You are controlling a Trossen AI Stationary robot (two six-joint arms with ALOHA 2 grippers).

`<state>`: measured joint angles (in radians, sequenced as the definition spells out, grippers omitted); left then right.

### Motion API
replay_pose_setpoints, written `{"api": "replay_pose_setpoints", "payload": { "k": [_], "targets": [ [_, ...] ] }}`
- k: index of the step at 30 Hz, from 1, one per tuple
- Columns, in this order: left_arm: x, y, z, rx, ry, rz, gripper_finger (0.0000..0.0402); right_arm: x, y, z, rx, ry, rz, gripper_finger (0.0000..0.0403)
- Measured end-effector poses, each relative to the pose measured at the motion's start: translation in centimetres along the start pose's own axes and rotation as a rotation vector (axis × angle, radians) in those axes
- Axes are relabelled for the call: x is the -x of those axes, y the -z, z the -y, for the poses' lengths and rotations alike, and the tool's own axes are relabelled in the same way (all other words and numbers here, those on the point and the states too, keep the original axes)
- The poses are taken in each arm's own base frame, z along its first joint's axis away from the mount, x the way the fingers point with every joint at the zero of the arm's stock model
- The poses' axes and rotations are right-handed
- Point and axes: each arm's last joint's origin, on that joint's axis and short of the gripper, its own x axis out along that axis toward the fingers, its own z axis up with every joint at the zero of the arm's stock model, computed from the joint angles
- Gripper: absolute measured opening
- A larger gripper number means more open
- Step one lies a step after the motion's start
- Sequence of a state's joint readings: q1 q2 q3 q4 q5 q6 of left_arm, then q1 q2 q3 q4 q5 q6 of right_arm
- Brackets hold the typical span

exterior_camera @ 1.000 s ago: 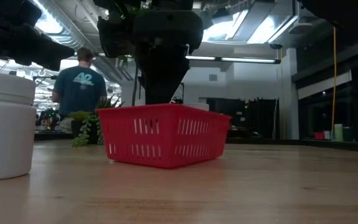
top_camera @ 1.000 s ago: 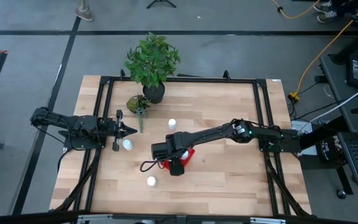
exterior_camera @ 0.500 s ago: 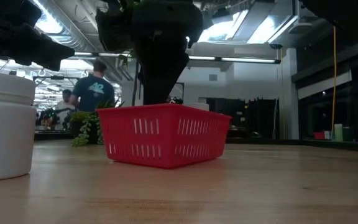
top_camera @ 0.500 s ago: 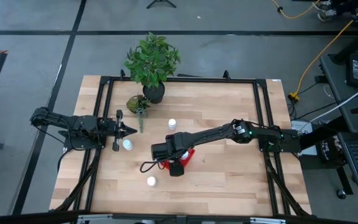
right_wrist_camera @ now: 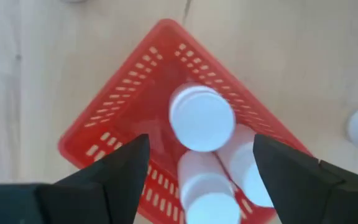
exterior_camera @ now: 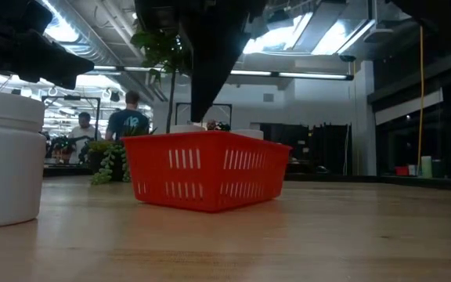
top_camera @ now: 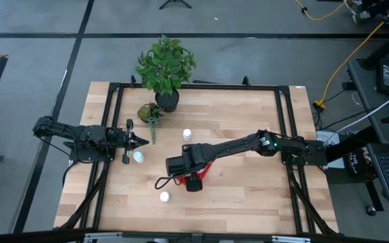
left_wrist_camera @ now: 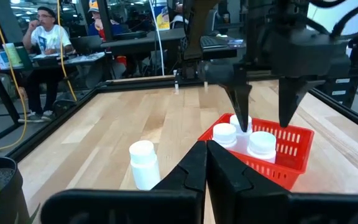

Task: Pick and place pill bottles into a basket
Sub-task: Put the top right white medicine bottle into the red bin

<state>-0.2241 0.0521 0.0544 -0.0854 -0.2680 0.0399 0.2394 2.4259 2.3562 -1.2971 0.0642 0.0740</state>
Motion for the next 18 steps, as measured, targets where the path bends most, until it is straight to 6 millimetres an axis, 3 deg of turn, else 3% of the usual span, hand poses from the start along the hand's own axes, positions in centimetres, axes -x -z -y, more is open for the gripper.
{"api": "replay_pose_setpoints", "payload": {
  "k": [5, 8, 13, 18],
  "targets": [
    [0.0, 0.0, 0.0, 0.000, 0.000, 0.000, 0.0006, 1.2, 0.3, 0.7, 0.024, 0.073, 0.002, 0.0287],
    [0.0, 0.0, 0.0, 0.000, 0.000, -0.001, 0.0008, 2.3, 0.5, 2.1, 0.015, 0.107, 0.009, 0.0287],
    [0.0, 0.0, 0.0, 0.000, 0.000, -0.001, 0.0005, 5.2, 0.7, 5.8, -0.063, 0.129, 0.082, 0.0287],
    [0.0, 0.0, 0.0, 0.000, 0.000, -0.001, 0.0005, 7.7, 1.2, 10.8, -0.174, 0.155, 0.171, 0.0287]
  ]
}}
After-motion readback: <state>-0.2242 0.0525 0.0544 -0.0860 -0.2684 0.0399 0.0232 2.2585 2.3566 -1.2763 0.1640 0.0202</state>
